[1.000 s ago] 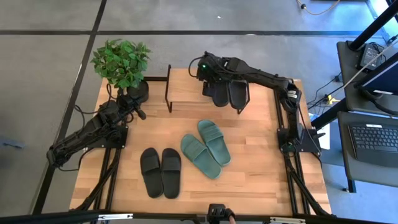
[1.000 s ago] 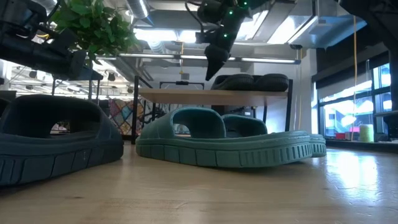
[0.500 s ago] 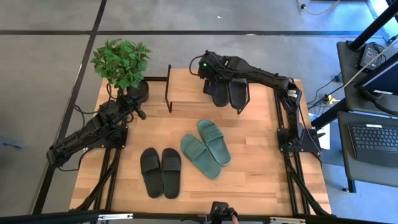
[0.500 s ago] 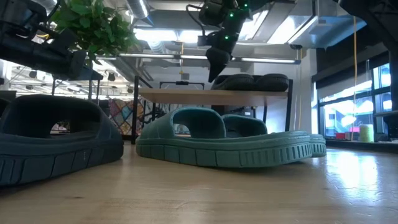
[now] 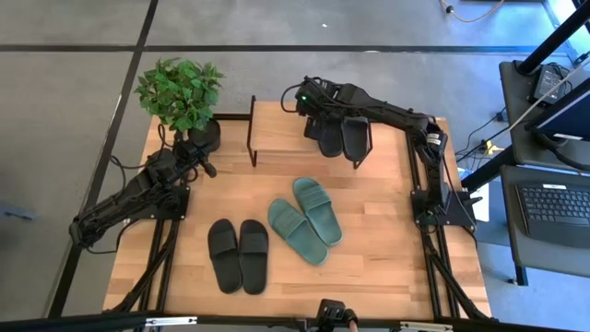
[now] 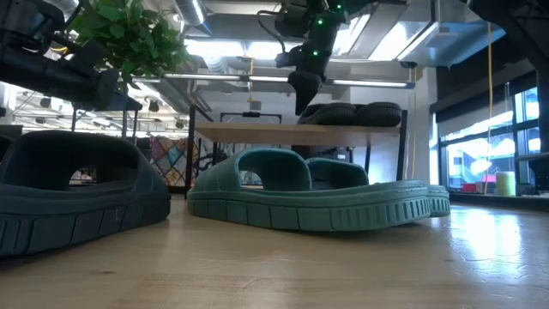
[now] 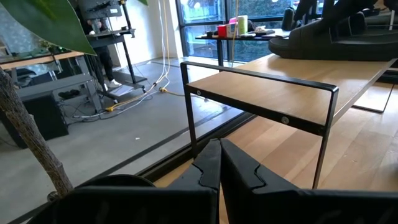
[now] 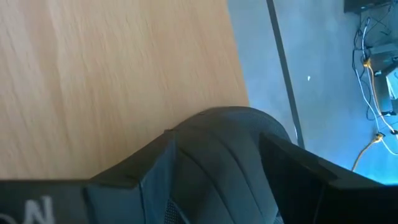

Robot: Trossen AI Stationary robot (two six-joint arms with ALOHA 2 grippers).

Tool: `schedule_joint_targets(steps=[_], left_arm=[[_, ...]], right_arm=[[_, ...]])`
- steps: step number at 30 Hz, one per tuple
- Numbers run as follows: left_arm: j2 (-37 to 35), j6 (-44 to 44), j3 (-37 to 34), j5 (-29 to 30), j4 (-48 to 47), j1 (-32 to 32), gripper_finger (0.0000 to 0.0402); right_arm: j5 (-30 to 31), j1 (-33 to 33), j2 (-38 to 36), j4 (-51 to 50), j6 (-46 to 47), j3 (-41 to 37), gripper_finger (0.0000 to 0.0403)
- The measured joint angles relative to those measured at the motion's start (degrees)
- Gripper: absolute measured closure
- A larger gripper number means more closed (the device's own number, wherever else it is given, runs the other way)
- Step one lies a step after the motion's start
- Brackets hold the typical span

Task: Pick and place slides into the shelf
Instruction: Put the black slide on the shelf, then put the green slide under the shelf

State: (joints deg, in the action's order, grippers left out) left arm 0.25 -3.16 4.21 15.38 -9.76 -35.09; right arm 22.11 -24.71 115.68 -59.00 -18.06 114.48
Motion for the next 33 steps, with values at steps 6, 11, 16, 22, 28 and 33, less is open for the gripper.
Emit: schedule_joint_targets(steps=[6, 11, 16, 22, 28, 33], left_arm=[[0.00, -0.02, 0.00, 0.00, 0.02, 0.02, 0.0401], [-0.01, 0.00, 0.00, 0.00, 0.00, 0.02, 0.0401], [0.00, 0.00, 0.00, 0.00, 0.02, 0.02, 0.0401], [0.00, 0.00, 0.00, -0.01, 0.00, 0.02, 0.0401], [-0.02, 0.00, 0.00, 0.00, 0.00, 0.02, 0.0401], [0.00, 0.00, 0.00, -0.02, 0.00, 0.02, 0.0401]], right_arm=[[0.06, 1.05, -0.12, 1.57, -0.21, -0.02, 0.0173], [0.04, 3.71, -0.33, 0.57, -0.35, 3.71, 0.0173], [0.02, 8.25, -0.38, -4.47, -0.57, 11.26, 0.0173], [0.00, 16.11, -0.48, -15.67, 2.11, 18.21, 0.0173], [1.55, 25.21, -0.42, -24.44, 8.33, 19.40, 0.0173], [10.46, 33.10, -0.35, -29.95, 15.56, 19.30, 0.0173]])
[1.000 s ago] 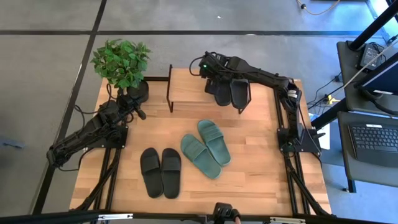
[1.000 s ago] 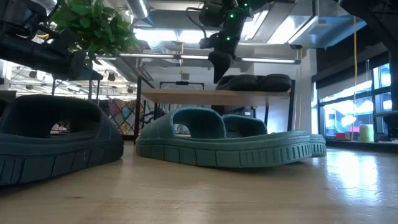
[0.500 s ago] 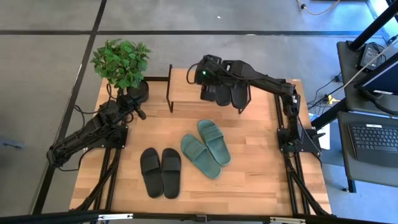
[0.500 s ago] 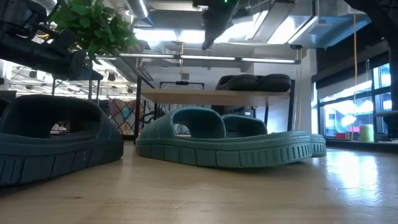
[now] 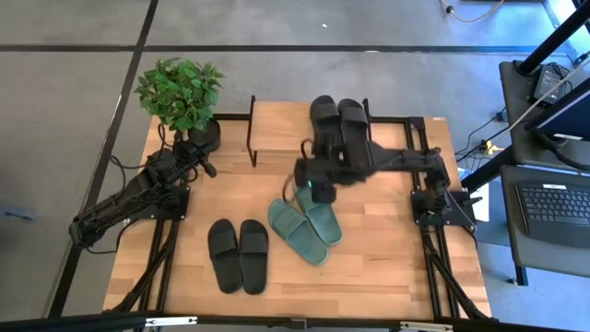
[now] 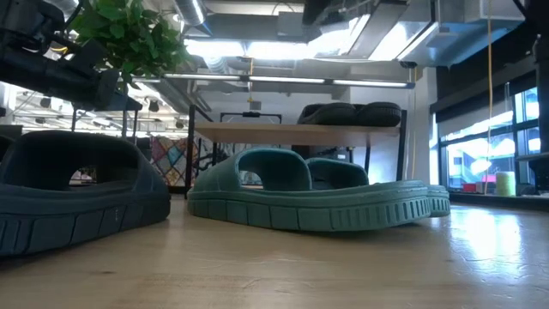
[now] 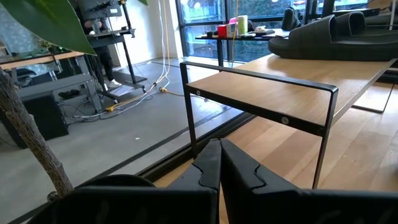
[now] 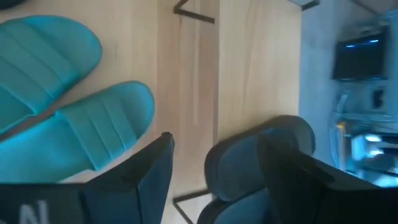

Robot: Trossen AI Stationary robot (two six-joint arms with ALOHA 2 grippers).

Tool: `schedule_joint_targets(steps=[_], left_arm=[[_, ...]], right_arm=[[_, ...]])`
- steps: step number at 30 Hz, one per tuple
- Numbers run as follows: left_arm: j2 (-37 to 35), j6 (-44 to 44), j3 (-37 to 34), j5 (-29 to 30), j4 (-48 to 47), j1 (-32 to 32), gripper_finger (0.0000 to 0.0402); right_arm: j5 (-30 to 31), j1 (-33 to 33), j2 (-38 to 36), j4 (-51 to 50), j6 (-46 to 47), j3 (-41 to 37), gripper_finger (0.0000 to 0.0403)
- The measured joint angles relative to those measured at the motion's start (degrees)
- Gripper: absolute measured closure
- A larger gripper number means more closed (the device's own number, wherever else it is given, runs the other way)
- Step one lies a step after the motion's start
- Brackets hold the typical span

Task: Pick and place slides into the shelf
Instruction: Put the green slide under the shelf

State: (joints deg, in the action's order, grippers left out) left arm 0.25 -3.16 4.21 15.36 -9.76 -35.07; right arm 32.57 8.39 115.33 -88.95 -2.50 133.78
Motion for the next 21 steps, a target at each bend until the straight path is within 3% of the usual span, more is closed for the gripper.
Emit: schedule_joint_targets(steps=[4, 15, 21], left_arm=[[0.00, 0.00, 0.00, 0.01, 0.00, 0.00, 0.0401], [0.00, 0.00, 0.00, 0.02, 0.00, 0.00, 0.0401], [-0.02, 0.00, 0.00, 0.02, 0.00, 0.00, 0.0401]], right_arm=[[3.82, 6.07, 0.00, -1.00, 4.26, -0.02, 0.0173], [3.91, 18.72, 0.00, -0.93, 13.12, -0.31, 0.0173], [11.98, 22.18, -0.38, -1.00, 20.27, -9.01, 0.0173]])
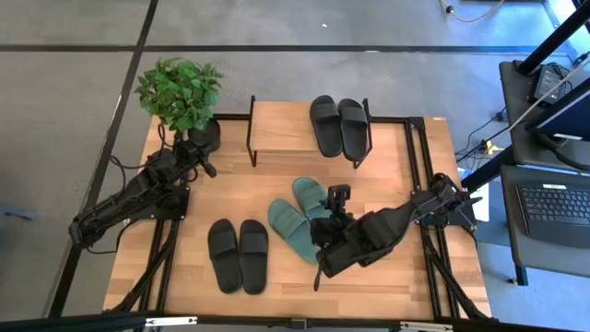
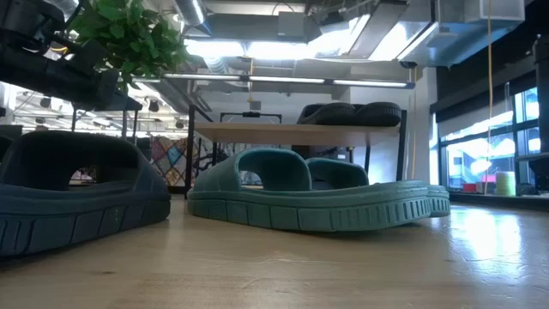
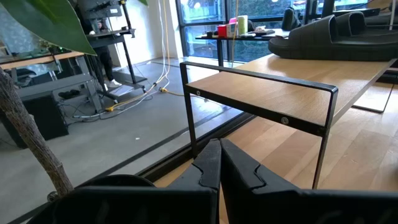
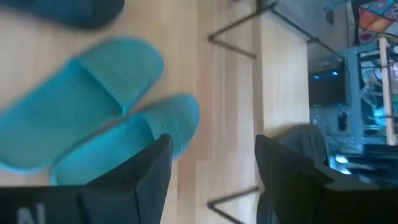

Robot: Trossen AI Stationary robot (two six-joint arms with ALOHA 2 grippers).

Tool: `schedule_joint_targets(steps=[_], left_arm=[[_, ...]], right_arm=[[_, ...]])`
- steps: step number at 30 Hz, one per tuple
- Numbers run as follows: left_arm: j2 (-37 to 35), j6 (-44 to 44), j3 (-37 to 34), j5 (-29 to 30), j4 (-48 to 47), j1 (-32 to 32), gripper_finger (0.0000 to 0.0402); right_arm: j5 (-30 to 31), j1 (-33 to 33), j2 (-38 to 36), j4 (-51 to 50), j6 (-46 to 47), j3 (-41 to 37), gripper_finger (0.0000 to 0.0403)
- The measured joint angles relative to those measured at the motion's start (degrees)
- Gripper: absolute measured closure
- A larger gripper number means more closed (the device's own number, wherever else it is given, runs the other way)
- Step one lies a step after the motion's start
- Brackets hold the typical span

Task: Pick and place slides into the shelf
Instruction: Put the green slide under the shelf

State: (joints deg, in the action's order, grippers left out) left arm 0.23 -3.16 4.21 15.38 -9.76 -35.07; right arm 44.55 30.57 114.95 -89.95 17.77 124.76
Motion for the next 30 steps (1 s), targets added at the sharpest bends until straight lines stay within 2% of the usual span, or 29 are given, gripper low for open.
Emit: schedule_joint_targets(steps=[4, 8, 15, 20, 25, 30], left_arm=[[0.00, 0.02, 0.00, -0.02, 0.00, 0.00, 0.0401], [0.00, 0.05, 0.00, -0.01, 0.00, 0.00, 0.0401], [0.00, 0.08, 0.00, -0.02, 0.00, 0.00, 0.0401], [0.00, 0.07, 0.00, -0.02, 0.00, 0.00, 0.0401], [0.00, 0.06, 0.00, -0.02, 0.00, 0.00, 0.0401], [0.00, 0.04, 0.00, -0.02, 0.00, 0.00, 0.0401]], right_arm=[[-0.07, -0.01, -1.32, 0.58, 4.38, -9.73, 0.0173], [-0.06, -1.45, -4.75, 7.71, 4.62, -20.39, 0.0173], [-5.60, -3.11, -12.33, 32.20, -6.95, -38.29, 0.0173], [-6.10, -5.04, -14.19, 48.63, -15.21, -49.99, 0.0173], [-6.29, -7.33, -14.22, 58.26, -21.13, -58.45, 0.0173], [-6.25, -8.85, -14.22, 61.09, -22.85, -62.21, 0.0173]])
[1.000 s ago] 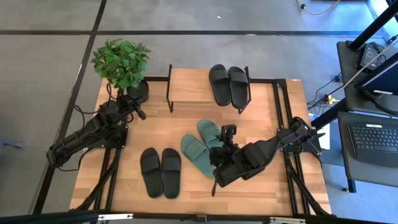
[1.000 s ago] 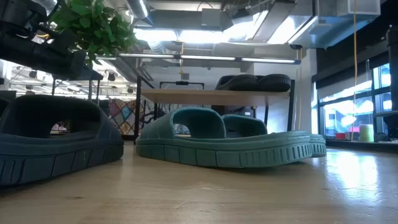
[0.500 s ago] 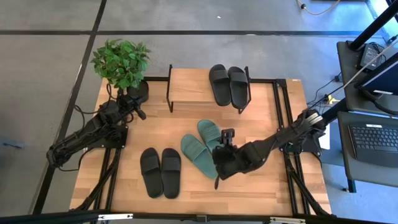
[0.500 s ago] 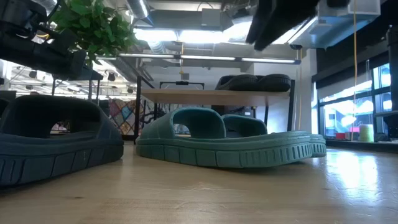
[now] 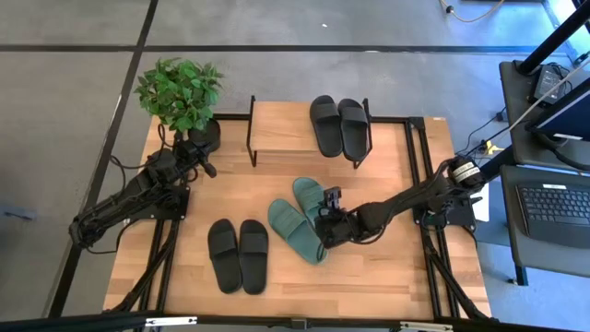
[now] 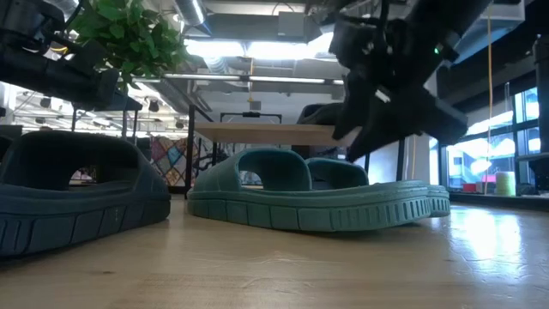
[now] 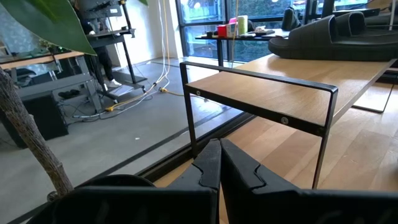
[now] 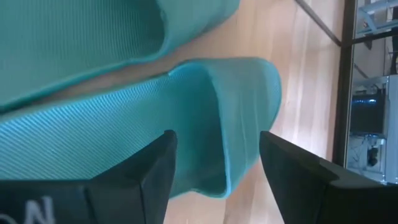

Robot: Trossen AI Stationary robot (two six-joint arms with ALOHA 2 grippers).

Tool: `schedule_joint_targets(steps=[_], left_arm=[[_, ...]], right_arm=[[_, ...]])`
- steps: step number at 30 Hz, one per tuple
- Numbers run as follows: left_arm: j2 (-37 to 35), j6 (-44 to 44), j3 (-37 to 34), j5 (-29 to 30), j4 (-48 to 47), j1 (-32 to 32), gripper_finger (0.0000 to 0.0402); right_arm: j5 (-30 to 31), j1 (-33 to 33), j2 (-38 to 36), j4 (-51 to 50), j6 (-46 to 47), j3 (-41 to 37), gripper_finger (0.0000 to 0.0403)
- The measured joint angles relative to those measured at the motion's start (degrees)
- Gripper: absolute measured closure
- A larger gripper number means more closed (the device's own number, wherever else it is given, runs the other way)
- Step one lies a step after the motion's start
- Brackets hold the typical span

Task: Pick and place slides into the shelf
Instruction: Put the green slide under the shelf

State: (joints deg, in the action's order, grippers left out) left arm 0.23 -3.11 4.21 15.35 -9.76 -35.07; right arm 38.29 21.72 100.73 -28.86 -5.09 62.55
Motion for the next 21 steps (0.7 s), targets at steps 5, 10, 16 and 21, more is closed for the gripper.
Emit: schedule_joint_targets(steps=[5, 10, 16, 21], left_arm=[[0.00, -0.01, 0.00, 0.00, 0.00, 0.00, 0.0401], [0.00, -0.02, 0.00, 0.00, 0.00, 0.00, 0.0401], [0.00, -0.02, 0.00, 0.00, 0.00, 0.00, 0.0401], [0.00, -0.02, 0.00, 0.00, 0.00, 0.00, 0.0401]], right_arm=[[-0.01, -1.58, -0.02, 1.97, -1.26, -2.03, 0.0173], [-0.01, -2.96, -0.02, 2.52, -1.29, -2.22, 0.0173], [-0.04, -4.10, 0.00, 2.55, -1.20, -2.22, 0.0173], [-2.07, -4.84, -0.02, 2.56, -1.15, -2.22, 0.0173]])
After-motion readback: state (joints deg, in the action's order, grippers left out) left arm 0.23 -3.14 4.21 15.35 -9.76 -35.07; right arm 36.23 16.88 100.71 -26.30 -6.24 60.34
